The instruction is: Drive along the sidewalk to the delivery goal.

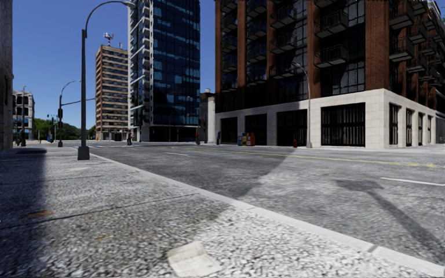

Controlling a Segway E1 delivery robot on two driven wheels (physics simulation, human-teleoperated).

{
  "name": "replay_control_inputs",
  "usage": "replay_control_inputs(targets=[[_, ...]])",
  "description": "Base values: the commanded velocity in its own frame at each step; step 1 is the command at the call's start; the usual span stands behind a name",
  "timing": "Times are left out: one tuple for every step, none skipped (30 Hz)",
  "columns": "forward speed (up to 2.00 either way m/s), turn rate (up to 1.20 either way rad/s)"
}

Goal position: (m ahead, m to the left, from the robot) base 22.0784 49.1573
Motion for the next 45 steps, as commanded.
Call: replay_control_inputs(targets=[[1.39,0.48],[1.39,0.48],[1.39,0.48],[1.39,0.49],[1.39,0.5],[1.39,0.51],[1.39,0.51],[1.39,0.52],[1.39,0.53],[1.39,0.53],[1.39,0.53],[1.39,0.53],[1.39,0.53],[1.39,0.53],[1.39,0.53],[1.39,0.53],[1.42,0.53],[1.45,0.53],[1.49,0.53],[1.49,0.53],[1.51,0.53],[1.52,0.53],[1.52,0.53],[1.52,0.53],[1.52,0.53],[1.53,0.54],[1.53,0.55],[1.53,0.55],[1.53,0.55],[1.56,0.55],[1.66,0.55],[1.66,0.55],[1.7,0.55],[1.72,0.55],[1.73,0.55],[1.73,0.55],[1.74,0.55],[1.76,0.55],[1.78,0.55],[1.78,0.55],[1.8,0.55],[1.81,0.55],[1.86,0.55],[1.91,0.55],[1.91,0.55]])
